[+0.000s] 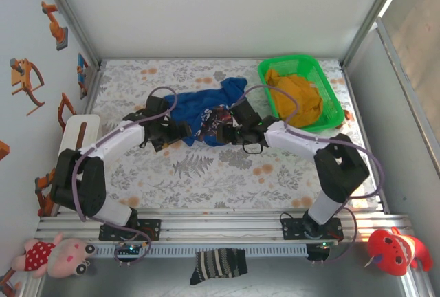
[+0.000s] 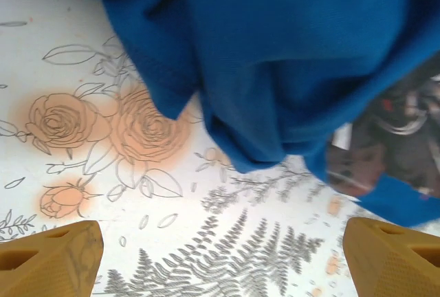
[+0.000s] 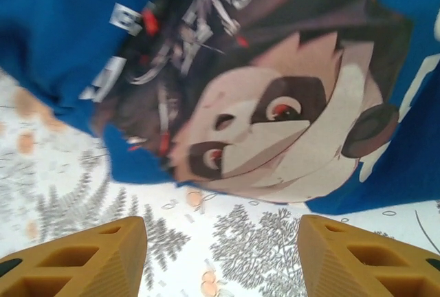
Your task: Fold the inside-out t-shirt
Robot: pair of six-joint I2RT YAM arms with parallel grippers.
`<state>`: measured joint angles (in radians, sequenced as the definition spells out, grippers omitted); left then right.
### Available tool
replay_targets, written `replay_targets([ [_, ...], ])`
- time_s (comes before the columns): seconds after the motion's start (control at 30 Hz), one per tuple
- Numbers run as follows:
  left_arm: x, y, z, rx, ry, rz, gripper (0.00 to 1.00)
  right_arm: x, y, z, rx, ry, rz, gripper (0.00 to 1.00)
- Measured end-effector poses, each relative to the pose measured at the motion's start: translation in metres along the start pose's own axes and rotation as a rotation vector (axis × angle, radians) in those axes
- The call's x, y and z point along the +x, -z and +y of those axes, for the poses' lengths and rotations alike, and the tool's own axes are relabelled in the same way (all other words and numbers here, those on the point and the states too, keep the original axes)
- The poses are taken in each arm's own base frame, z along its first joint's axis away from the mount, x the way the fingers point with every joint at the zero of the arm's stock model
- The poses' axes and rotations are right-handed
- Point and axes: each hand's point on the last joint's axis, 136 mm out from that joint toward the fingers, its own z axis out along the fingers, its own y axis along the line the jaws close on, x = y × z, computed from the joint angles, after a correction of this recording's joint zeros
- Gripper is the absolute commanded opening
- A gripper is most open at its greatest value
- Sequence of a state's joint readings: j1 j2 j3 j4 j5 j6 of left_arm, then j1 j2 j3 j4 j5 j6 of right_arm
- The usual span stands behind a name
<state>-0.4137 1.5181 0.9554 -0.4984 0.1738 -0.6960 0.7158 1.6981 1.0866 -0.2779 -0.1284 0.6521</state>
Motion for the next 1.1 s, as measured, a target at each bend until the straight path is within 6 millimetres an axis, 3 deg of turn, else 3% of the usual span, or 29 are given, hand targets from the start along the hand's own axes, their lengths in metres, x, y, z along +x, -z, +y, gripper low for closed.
replay_targets([
  [0.13,-0.002,-0.020,0.000,-0.036,-0.001,0.019,0.90,0.000,-0.019,-0.009,0.050,-0.012,0.009,0.60],
  [0.3,-0.011,-0.039,-0.013,-0.040,-0.010,0.025,0.86,-0.026,-0.033,-0.001,0.058,-0.024,-0.037,0.55],
  [0.33,-0.014,-0.044,-0.015,-0.039,-0.005,0.025,0.78,-0.030,-0.037,0.001,0.058,-0.027,-0.043,0.48],
  [0.4,-0.017,-0.053,-0.019,-0.038,0.002,0.028,0.48,-0.037,-0.045,0.002,0.056,-0.035,-0.051,0.10],
  [0.43,-0.019,-0.058,-0.020,-0.039,-0.001,0.032,0.30,-0.039,-0.048,0.002,0.055,-0.042,-0.052,0.00],
  [0.47,-0.020,-0.062,-0.020,-0.043,-0.001,0.037,0.10,-0.039,-0.051,0.000,0.055,-0.048,-0.050,0.00],
  [0.5,-0.022,-0.065,-0.020,-0.045,-0.003,0.040,0.00,-0.040,-0.052,-0.003,0.056,-0.057,-0.047,0.00],
  [0.6,-0.033,-0.064,-0.025,-0.032,-0.015,0.030,0.00,-0.049,-0.043,-0.007,0.032,-0.080,-0.056,0.00],
  [0.7,-0.052,-0.037,-0.038,0.052,-0.017,-0.013,0.00,-0.063,-0.011,-0.003,-0.026,-0.082,-0.096,0.00],
  [0.73,-0.061,-0.019,-0.046,0.101,-0.015,-0.040,0.00,-0.070,0.007,0.004,-0.057,-0.074,-0.122,0.00],
  [0.87,-0.098,0.073,-0.069,0.282,-0.017,-0.187,0.00,-0.094,0.085,0.040,-0.179,0.003,-0.251,0.00],
  [0.97,-0.123,0.138,-0.058,0.340,0.018,-0.315,0.05,-0.108,0.144,0.046,-0.211,0.027,-0.348,0.00],
  [1.1,-0.111,0.184,-0.064,0.439,-0.005,-0.335,0.07,-0.109,0.198,0.066,-0.273,0.084,-0.420,0.00],
])
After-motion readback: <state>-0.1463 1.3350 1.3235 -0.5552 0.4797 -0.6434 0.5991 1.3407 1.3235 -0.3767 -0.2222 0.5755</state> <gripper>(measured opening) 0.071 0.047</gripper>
